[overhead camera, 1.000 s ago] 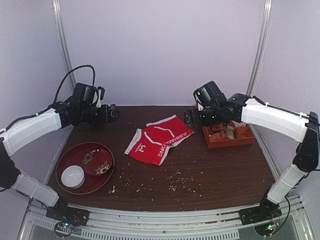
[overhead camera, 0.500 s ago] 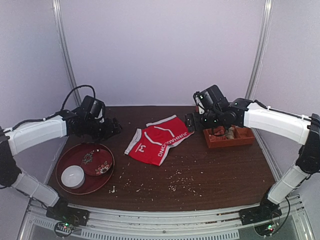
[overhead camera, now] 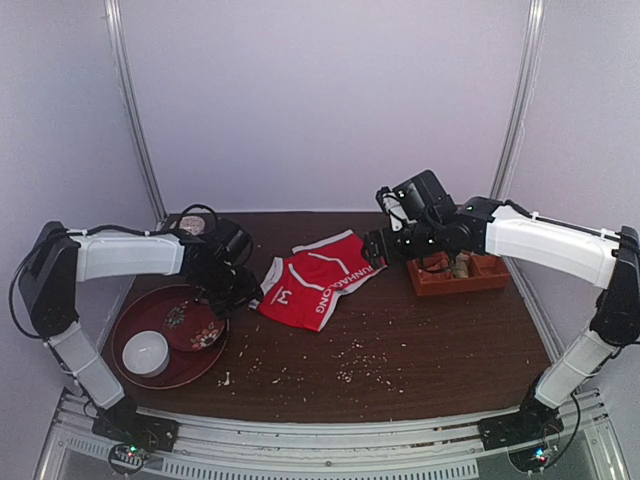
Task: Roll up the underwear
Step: Place the underwear at the center of the board.
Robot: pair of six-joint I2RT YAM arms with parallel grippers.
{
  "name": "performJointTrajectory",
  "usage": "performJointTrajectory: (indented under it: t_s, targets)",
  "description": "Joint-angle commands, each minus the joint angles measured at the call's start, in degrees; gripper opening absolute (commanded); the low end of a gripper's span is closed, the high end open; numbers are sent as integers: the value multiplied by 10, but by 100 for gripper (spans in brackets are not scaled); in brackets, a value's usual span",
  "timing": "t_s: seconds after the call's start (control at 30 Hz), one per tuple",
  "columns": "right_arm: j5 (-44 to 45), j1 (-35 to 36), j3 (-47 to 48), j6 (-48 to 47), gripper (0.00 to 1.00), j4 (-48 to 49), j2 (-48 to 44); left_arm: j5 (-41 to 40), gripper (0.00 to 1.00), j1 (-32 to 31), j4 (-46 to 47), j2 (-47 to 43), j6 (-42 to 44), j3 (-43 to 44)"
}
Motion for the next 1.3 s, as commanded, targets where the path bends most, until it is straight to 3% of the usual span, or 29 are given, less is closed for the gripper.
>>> performJointTrajectory:
  t_s: [0.0, 0.6, 0.77, 0.9, 1.03, 1.27]
  targets:
    - [-25, -3, -17, -2, 93, 6, -7, -30, 70, 0, -16, 31, -44, 33]
    - [-43, -2, -26, 3, 93, 6, 2, -59, 52, 9, -47, 129, -69, 102]
    - [-62, -2, -19, -11, 89, 10, 14, -54, 33, 15, -48, 149, -69, 107]
    - [-71, 3, -13, -26, 86, 14, 25, -51, 24, 17, -55, 155, -62, 113]
    - [-71, 24, -4, -57, 80, 20, 50, -57, 0, 18, -72, 155, -49, 123]
    - [-51, 90, -23, -115, 72, 91, 96, -61, 0, 19, -83, 150, -25, 130]
